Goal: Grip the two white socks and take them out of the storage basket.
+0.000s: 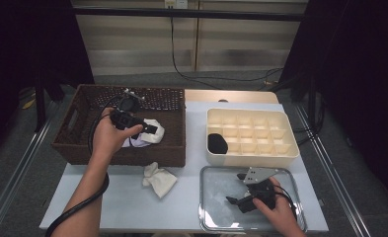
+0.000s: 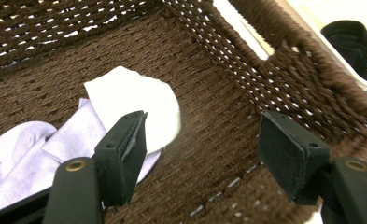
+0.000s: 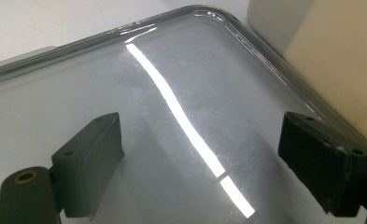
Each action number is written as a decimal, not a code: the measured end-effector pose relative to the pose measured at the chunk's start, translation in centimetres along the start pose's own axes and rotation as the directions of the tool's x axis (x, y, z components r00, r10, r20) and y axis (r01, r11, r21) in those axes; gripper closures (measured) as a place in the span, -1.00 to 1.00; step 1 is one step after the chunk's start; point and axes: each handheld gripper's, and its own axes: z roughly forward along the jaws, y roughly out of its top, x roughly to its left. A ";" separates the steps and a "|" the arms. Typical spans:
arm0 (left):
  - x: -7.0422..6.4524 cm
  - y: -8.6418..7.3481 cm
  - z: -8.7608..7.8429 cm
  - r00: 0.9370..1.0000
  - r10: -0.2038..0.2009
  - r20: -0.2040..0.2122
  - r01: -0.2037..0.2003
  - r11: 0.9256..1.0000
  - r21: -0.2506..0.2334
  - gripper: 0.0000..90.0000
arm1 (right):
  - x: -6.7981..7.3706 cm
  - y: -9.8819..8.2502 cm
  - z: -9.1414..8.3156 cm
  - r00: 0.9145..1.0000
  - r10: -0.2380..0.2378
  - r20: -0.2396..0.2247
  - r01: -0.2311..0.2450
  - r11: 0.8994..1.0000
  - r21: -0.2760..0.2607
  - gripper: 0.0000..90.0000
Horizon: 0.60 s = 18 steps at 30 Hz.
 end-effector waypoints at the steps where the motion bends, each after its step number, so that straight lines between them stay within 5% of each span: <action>1: 0.1 0.0 0.2 1.000 0.005 -0.010 -0.005 1.000 0.003 -0.28 | 0.0 0.0 0.0 1.000 0.000 0.000 0.000 1.000 0.000 -0.71; 14: 2.3 0.2 2.0 0.999 -0.026 -0.027 0.026 0.999 0.020 -0.35 | 0.0 0.0 0.0 1.000 -0.001 0.001 0.001 1.000 0.000 -0.71; 18: 3.0 0.1 2.7 0.999 -0.054 -0.004 0.054 0.998 0.018 -0.36 | 0.0 0.0 0.0 1.000 0.001 -0.001 -0.001 1.000 0.001 -0.71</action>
